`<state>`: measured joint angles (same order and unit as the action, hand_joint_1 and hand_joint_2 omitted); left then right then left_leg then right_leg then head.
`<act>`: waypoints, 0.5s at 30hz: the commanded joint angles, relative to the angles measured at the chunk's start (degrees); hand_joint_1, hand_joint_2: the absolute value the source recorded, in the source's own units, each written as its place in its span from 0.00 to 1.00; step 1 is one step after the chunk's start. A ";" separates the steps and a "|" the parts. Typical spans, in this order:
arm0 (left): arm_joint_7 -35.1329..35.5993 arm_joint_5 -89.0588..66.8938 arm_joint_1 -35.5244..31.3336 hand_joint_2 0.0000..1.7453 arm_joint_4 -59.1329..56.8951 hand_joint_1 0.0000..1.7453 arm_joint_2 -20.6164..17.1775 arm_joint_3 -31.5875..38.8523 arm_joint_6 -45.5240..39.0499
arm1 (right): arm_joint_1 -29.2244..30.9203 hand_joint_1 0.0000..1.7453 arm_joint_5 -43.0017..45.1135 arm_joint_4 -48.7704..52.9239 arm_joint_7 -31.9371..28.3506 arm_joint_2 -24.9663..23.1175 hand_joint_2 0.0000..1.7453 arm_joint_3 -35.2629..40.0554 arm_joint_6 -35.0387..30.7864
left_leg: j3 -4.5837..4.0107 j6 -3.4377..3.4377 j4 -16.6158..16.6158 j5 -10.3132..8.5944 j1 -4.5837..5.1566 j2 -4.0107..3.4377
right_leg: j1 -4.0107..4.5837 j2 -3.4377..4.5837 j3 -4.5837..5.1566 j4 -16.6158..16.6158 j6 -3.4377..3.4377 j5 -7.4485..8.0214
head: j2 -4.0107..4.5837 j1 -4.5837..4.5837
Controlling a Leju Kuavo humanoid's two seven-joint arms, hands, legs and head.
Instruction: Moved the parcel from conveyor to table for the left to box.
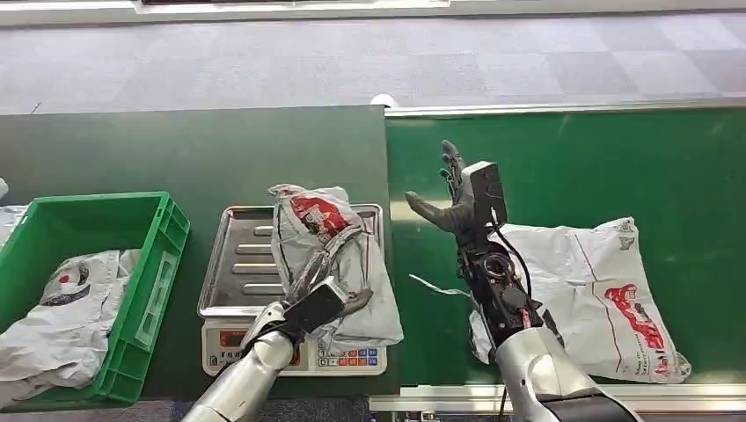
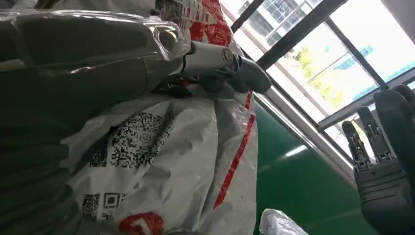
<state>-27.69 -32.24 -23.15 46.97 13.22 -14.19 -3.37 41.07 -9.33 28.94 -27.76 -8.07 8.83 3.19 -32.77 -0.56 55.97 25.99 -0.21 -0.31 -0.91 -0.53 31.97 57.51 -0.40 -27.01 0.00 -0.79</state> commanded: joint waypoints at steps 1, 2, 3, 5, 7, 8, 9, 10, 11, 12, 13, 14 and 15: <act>-0.27 -0.62 0.02 1.00 -6.05 0.98 -1.03 0.75 -0.65 | 2.92 0.00 -0.07 -3.81 0.52 -0.74 1.00 -1.09 1.08 | 0.04 0.00 -0.04 -0.02 0.02 -0.09 | -0.02 0.13 0.02 -0.02 0.02 0.05 | 0.00 -0.02; -0.46 -0.69 0.04 1.00 -6.07 1.00 -1.05 0.80 -0.93 | 3.01 0.00 -0.21 -4.01 0.63 -0.81 1.00 -1.05 1.17 | -0.02 0.00 -0.05 -0.05 -0.01 -0.12 | 0.02 0.17 0.07 -0.06 0.04 0.10 | 0.00 0.00; -0.51 -0.71 0.02 1.00 -6.11 0.99 -1.05 0.80 -0.99 | 3.03 0.00 -0.23 -4.05 0.64 -0.83 1.00 -1.09 1.18 | 0.03 0.00 -0.05 -0.04 0.01 -0.10 | -0.01 0.15 0.03 -0.04 0.03 0.07 | 0.00 -0.02; -1.09 -0.95 0.06 1.00 -6.07 1.00 -1.00 0.96 -2.18 | 3.03 0.00 -0.31 -4.19 0.63 -0.88 1.00 -1.18 1.29 | -0.02 0.00 -0.05 -0.05 -0.03 -0.13 | 0.04 0.18 0.06 -0.09 0.04 0.12 | 0.00 0.00; -1.37 -0.98 -0.11 1.00 -6.38 1.00 -0.96 0.90 -2.50 | 3.02 0.00 -0.43 -4.24 0.65 -0.86 1.00 -1.19 1.37 | 0.05 0.01 -0.03 -0.02 0.03 -0.07 | -0.02 0.10 0.00 -0.01 0.02 0.04 | 0.00 0.00; -2.15 -0.92 -0.01 1.00 -6.18 1.00 -0.86 1.01 -3.84 | 2.97 0.00 -0.25 -4.35 0.77 -0.88 1.00 -1.33 1.97 | 0.01 0.00 -0.06 -0.05 -0.02 -0.11 | 0.03 0.17 0.04 -0.08 0.04 0.10 | 0.00 -0.02; -2.15 -0.92 -0.01 1.00 -6.18 1.00 -0.86 1.01 -3.84 | 2.97 0.00 -0.25 -4.35 0.77 -0.88 1.00 -1.33 1.97 | 0.03 0.00 -0.04 -0.03 0.02 -0.08 | -0.01 0.13 0.02 -0.03 0.02 0.06 | 0.00 -0.02; -2.23 -0.90 -0.01 1.00 -6.08 1.00 -0.81 1.07 -4.01 | 2.90 0.00 -0.21 -4.44 0.80 -0.87 1.00 -1.31 2.23 | 0.04 0.00 -0.02 -0.02 0.02 -0.08 | -0.01 0.12 0.01 -0.01 0.02 0.04 | 0.00 -0.02; -2.81 -0.71 0.07 1.00 -5.89 1.00 -0.77 1.21 -5.01 | 2.85 0.00 0.15 -4.62 0.91 -0.93 1.00 -1.56 2.82 | -0.01 0.00 -0.06 -0.06 -0.02 -0.11 | 0.03 0.17 0.06 -0.08 0.04 0.11 | 0.00 0.00; -3.53 -0.43 0.26 1.00 -5.49 1.00 -0.64 1.48 -6.17 | 2.81 0.00 0.48 -4.83 1.18 -0.97 1.00 -1.74 3.44 | 0.02 0.00 -0.04 -0.03 0.01 -0.09 | 0.00 0.15 0.03 -0.04 0.03 0.07 | 0.00 0.00; -3.53 -0.43 0.25 1.00 -5.49 1.00 -0.66 1.48 -6.16 | 2.73 0.00 0.48 -4.87 1.18 -0.97 1.00 -1.74 3.42 | 0.04 0.00 -0.03 -0.01 0.01 -0.08 | -0.01 0.13 0.02 -0.01 0.02 0.04 | 0.00 0.00; -4.35 0.14 0.49 1.00 -4.83 1.00 -0.53 1.92 -7.32 | 2.73 0.00 1.39 -5.33 1.89 -1.13 1.00 -2.34 4.43 | 0.01 0.00 -0.06 -0.04 -0.01 -0.10 | 0.02 0.17 0.05 -0.06 0.04 0.09 | 0.00 -0.02; -5.61 0.37 0.78 1.00 -4.03 1.00 -0.33 2.43 -9.25 | 2.74 0.00 1.96 -5.91 2.98 -1.20 1.00 -2.59 5.60 | 0.03 0.00 -0.04 -0.02 -0.01 -0.09 | 0.01 0.15 0.03 -0.05 0.03 0.06 | 0.00 0.00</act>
<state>-30.58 -32.85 -23.43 45.81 13.29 -14.08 -8.24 41.09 -9.35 28.54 -27.32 -8.61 8.68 5.53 -32.72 -0.56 55.97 25.99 -0.21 -0.31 -0.91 -0.52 31.95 57.51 -0.40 -27.01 0.00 -0.79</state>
